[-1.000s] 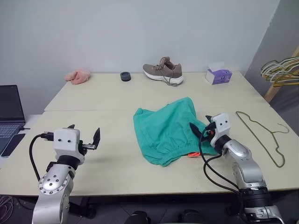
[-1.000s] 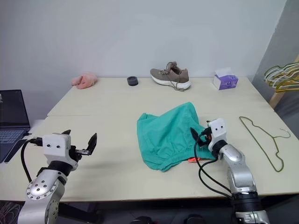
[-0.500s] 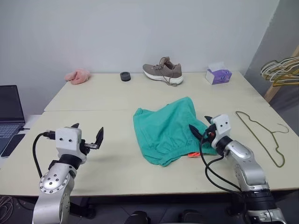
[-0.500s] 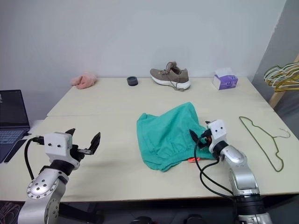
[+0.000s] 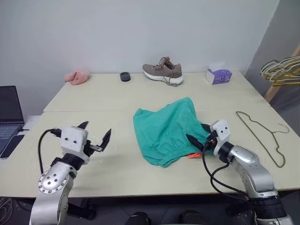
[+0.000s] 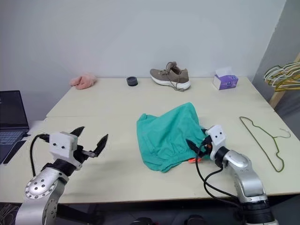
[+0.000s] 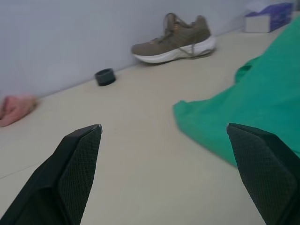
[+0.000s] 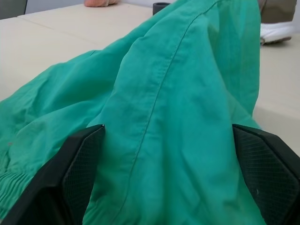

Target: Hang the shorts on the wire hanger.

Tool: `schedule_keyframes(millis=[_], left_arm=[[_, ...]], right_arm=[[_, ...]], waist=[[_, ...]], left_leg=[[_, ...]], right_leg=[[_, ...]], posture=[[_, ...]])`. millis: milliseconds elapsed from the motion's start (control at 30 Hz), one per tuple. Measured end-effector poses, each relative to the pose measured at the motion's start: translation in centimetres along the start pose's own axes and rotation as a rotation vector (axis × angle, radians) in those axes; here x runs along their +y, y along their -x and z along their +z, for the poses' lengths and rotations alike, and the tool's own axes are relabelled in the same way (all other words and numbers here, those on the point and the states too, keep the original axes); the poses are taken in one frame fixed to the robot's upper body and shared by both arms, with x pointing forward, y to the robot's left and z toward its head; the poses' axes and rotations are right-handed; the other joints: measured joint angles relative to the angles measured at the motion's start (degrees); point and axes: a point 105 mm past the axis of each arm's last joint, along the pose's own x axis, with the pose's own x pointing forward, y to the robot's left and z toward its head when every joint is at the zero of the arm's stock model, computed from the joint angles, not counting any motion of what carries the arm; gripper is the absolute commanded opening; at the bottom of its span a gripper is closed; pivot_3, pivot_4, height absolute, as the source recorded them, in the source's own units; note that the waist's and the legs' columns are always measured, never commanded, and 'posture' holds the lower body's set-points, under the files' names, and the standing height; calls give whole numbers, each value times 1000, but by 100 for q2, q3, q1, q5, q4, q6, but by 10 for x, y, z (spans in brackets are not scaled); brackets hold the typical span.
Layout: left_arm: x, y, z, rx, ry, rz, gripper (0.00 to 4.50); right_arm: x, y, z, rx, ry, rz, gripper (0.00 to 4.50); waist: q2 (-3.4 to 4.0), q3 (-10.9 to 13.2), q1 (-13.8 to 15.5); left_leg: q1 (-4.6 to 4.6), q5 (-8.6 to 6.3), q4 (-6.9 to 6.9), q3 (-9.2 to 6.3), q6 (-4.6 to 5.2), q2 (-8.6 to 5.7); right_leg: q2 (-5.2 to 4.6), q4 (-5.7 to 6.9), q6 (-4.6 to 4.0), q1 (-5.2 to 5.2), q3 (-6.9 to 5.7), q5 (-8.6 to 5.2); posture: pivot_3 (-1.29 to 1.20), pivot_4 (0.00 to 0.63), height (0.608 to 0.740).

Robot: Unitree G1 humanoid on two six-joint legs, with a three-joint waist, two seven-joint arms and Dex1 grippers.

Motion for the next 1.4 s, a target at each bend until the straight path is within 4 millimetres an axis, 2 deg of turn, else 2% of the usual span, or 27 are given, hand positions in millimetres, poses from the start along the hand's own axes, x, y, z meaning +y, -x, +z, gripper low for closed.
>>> schedule_keyframes(millis=[100, 167, 267, 367, 467, 567, 667, 767, 867, 1000, 1133, 1200, 1300, 1400], left_arm=[[-27, -2, -3, 38, 42, -210, 4500], [-37, -1, -4, 68, 59, -315, 4500], [-48, 2, -5, 105, 54, -445, 4500], [-51, 2, -2, 110, 40, -514, 4500], [-51, 3, -4, 120, 40, -542, 4500], [-50, 7, -12, 135, 54, -549, 4500], [-50, 12, -18, 147, 60, -546, 4500], [-51, 17, -23, 154, 60, -538, 4500], [-52, 20, -27, 158, 59, -524, 4500], [-52, 22, -31, 172, 63, -504, 4500], [-51, 23, -31, 173, 63, -497, 4500], [-50, 23, -29, 172, 60, -494, 4500], [-50, 21, -21, 166, 59, -487, 4500], [-54, 19, -10, 150, 57, -498, 4500]], right_arm=[[-1, 17, -12, 57, -44, -18, 4470], [-6, 30, -21, 104, -61, -50, 4470], [-15, 43, -29, 149, -118, -120, 4470], [-22, 48, -34, 178, -170, -182, 4470], [-20, 41, -34, 174, -271, -178, 4470], [-14, 25, -24, 161, -349, -112, 4470], [-13, 15, -18, 167, -390, -73, 4470], [-12, 6, -22, 225, -383, -45, 4470], [-18, 1, -29, 288, -335, -60, 3578], [-30, 4, -33, 344, -238, -83, 2161], [-36, 0, -29, 376, -69, -13, 816], [-53, -7, -22, 391, 54, 8, 121], [-82, -28, 4, 381, 236, 32, 17], [-92, -58, 41, 343, 386, 86, 17]], waist=[[9, 6, -52], [14, 10, -149], [23, 17, -274], [25, 18, -425], [30, 21, -548], [33, 23, -615], [32, 24, -599], [33, 25, -583], [34, 25, -528], [35, 29, -461], [39, 33, -451], [40, 48, -472], [40, 64, -507], [41, 66, -547]], left_leg=[[-4, -5, 0, 2, 3, 0], [-5, -7, 0, 3, 4, 2], [-3, -7, -1, 7, 4, 6], [4, -7, -1, 11, 4, 8], [9, -7, -2, 14, 4, 9], [8, -7, -2, 12, 4, 9], [3, -8, -6, 5, 5, 8], [1, -9, -10, 5, 6, 7], [0, -10, -15, 5, 7, 7], [-1, -10, -16, 5, 7, 8], [3, -10, -14, 10, 7, 7], [11, -9, -14, 27, 8, 7], [19, -7, -14, 42, 11, 9], [19, -7, -21, 39, 10, 11]], right_leg=[[0, -5, -1, -2, 1, -1], [0, -6, -1, -2, 1, -2], [1, -3, -2, -1, 2, -2], [1, 1, -2, 1, 3, -2], [1, 4, -2, 1, 9, -2], [1, 3, -2, -1, 9, -2], [1, -6, -2, -1, 5, -2], [0, -13, -2, -2, 5, -2], [-1, -18, -2, -3, 5, -2], [-1, -20, -2, -4, 3, -2], [-1, -18, 0, -2, 4, -1], [-1, -17, 6, 1, 3, 4], [1, -13, 4, 1, 4, 10], [3, -11, 1, -3, 3, 10]], posture=[[-171, 0, 740], [-184, 0, 740], [-195, 0, 740], [-193, 0, 740], [-187, 0, 740], [-176, 0, 740], [-161, 0, 740], [-142, 0, 740], [-135, 0, 740], [-122, 0, 740], [-110, 0, 740], [-104, 0, 740], [-102, 0, 740], [-107, 0, 740]])
